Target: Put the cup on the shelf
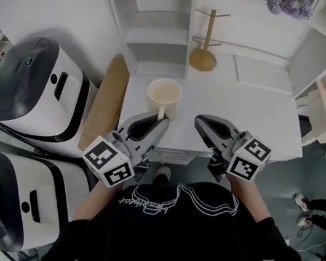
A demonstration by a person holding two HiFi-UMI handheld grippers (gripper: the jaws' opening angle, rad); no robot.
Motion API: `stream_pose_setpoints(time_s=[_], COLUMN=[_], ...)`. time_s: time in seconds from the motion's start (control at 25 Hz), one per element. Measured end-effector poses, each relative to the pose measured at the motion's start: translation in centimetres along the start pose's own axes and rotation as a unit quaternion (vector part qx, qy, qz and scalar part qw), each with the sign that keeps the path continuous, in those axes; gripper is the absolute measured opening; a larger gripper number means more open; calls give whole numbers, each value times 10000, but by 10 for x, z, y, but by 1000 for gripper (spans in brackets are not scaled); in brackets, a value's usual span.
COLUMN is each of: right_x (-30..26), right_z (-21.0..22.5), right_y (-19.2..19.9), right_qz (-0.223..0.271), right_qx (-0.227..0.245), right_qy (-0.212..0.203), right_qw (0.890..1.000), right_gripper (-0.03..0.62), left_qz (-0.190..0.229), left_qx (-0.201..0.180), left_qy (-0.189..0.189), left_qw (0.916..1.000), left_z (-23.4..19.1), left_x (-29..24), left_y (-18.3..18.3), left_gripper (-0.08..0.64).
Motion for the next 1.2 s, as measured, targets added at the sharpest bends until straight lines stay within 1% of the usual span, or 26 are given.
stream_pose_setpoints(time_s=[0.32, 0.6, 1.0, 1.2], right_x=[-49, -85, -122, -134], right_z=[20, 37, 61, 72], right_y=[-20, -29, -28, -24], right_qz=[86, 133, 162, 129], right_qx=[85, 80, -23, -96], right_qy=[236, 408, 733, 914], right_qw=[9996, 9990, 9972, 9957], right_gripper=[6, 6, 6, 6], left_qz=[18, 14, 72, 140], left_qx=[3, 30, 130, 118], left_qy=[292, 424, 530, 597], left_qw=[9996, 9991, 9985, 9981], left_z=[-64, -115, -179, -205], left_x=[-11, -17, -26, -34], left_y=[-18, -30, -40, -48], left_gripper=[46, 46, 46, 46])
Point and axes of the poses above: the fingertips, and each gripper's own axes: x backward along the fingers, z to its right, y out of its underside, the point moved 6 cm from there along x, backward along the fingers, and after that the axes turned 14 degrees about y, right-handed, at the moved point
